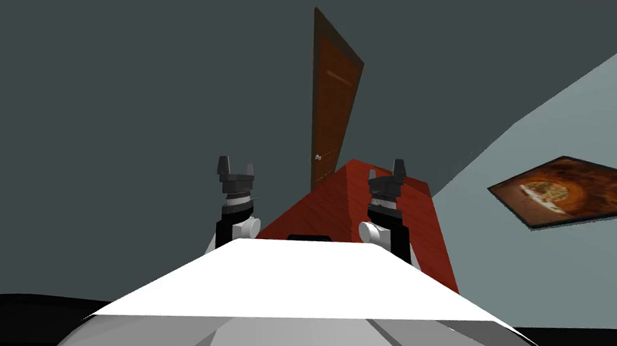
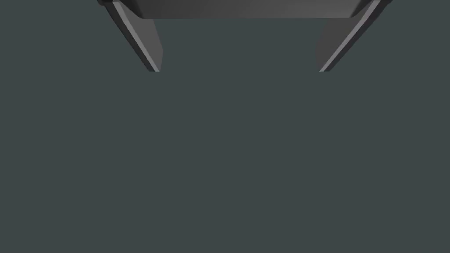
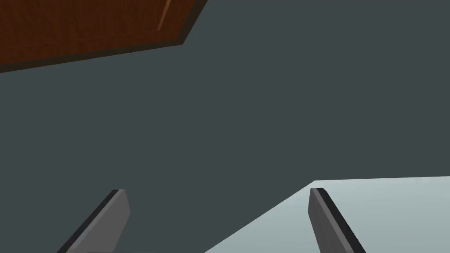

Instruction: Pull the door open

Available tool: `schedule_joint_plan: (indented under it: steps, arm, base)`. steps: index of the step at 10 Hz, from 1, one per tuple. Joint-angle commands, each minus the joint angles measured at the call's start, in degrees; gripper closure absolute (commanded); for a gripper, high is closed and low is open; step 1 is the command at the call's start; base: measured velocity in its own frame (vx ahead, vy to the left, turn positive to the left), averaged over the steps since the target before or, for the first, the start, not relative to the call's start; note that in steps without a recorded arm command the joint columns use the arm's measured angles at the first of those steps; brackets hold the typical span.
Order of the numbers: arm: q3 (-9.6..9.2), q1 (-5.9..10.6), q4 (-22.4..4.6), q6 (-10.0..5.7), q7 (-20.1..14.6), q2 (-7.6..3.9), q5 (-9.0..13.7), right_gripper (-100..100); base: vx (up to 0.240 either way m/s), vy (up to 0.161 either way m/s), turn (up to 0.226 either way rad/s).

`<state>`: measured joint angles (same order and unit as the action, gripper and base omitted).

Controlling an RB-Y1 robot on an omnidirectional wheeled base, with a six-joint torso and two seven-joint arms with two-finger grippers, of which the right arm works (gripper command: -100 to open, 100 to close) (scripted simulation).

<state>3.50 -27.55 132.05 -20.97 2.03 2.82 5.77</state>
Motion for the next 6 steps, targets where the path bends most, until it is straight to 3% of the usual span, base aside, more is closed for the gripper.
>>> schedule_joint_plan:
  steps: [1, 6]
  arm:
    - [0.32, 0.23, -1.9, -1.03, 1.5, -0.89, -1.5, -100]
    - [1.35, 0.93, -8.0, -4.31, 6.3, -3.02, -6.3, -100]
  base:
    - [0.128, -0.038, 0.097]
    - [0.209, -0.037, 0.096]
